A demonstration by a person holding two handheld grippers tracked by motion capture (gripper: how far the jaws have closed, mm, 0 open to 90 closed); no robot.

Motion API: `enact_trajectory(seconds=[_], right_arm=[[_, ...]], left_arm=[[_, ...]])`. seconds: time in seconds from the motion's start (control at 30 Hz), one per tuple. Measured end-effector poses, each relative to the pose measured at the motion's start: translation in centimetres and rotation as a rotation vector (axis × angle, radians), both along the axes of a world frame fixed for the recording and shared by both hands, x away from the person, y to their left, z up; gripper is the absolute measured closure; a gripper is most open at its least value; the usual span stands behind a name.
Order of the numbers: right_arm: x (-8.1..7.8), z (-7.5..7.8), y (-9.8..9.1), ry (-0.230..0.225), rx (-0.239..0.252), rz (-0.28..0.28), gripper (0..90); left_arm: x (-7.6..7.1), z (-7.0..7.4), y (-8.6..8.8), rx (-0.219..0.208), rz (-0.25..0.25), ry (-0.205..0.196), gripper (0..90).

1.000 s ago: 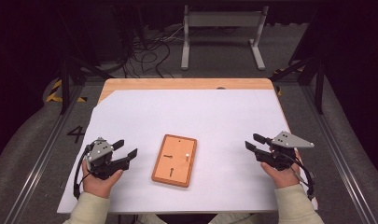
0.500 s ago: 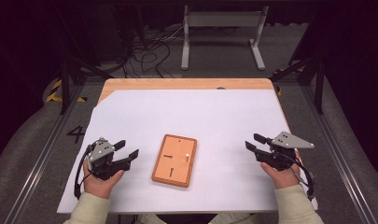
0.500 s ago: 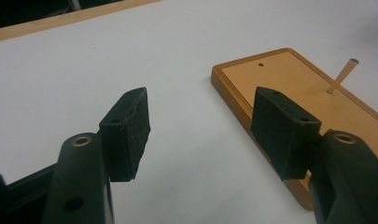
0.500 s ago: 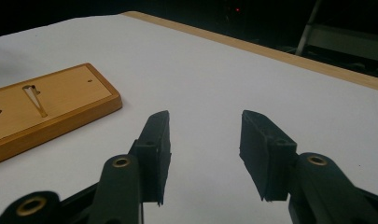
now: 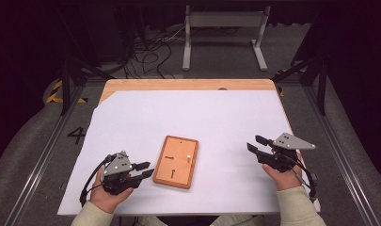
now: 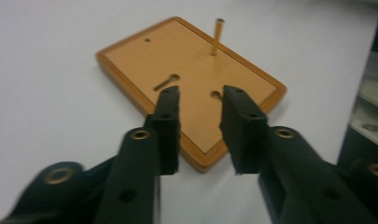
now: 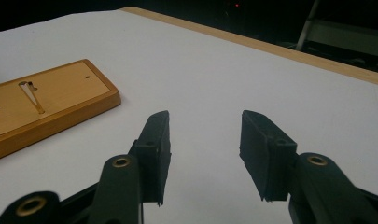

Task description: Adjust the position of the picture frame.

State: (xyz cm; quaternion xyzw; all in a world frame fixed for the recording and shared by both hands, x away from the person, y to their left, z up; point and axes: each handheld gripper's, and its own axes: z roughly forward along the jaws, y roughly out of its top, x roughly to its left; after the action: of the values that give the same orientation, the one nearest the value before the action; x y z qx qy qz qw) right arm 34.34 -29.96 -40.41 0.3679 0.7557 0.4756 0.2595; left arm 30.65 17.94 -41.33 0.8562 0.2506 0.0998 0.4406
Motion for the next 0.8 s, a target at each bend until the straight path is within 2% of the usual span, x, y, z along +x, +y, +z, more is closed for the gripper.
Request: enact_trajectory(seconds=[0.07,0.1,0.2,0.23,0.43,0.47,0.7,0.77,0.8], right_arm=[[0.0,0.0,0.0,0.001,0.000,0.001,53.8],[0.0,0.0,0.0,0.001,0.001,0.000,53.8],[0.0,0.0,0.1,0.003,-0.005,-0.001,53.9],[0.0,0.0,0.1,0.003,-0.005,-0.001,53.9],[-0.2,-0.1,0.3,0.007,-0.012,-0.002,53.9],[-0.3,-0.1,0.2,0.007,-0.015,-0.004,53.9],[-0.9,-0.2,-0.2,0.007,-0.017,-0.018,53.8],[-1.1,-0.2,-0.5,0.009,-0.015,-0.029,53.7],[-1.2,-0.2,-0.6,0.012,-0.014,-0.034,53.7]], left_arm=[[0.1,-0.3,-0.5,0.012,-0.052,0.025,88.4],[0.1,-0.4,-0.7,0.011,-0.061,0.034,89.9],[0.0,-0.6,-2.1,0.018,-0.105,0.042,90.0],[0.0,-0.6,-2.1,0.018,-0.105,0.042,90.0],[-0.1,-1.0,-5.5,0.030,-0.175,0.050,90.0],[-0.1,-1.0,-5.5,0.030,-0.175,0.050,90.0],[0.3,-1.4,-8.4,0.032,-0.221,0.071,90.0],[0.4,-1.6,-9.2,0.040,-0.236,0.080,90.0],[0.5,-1.7,-9.8,0.058,-0.249,0.080,90.0]])
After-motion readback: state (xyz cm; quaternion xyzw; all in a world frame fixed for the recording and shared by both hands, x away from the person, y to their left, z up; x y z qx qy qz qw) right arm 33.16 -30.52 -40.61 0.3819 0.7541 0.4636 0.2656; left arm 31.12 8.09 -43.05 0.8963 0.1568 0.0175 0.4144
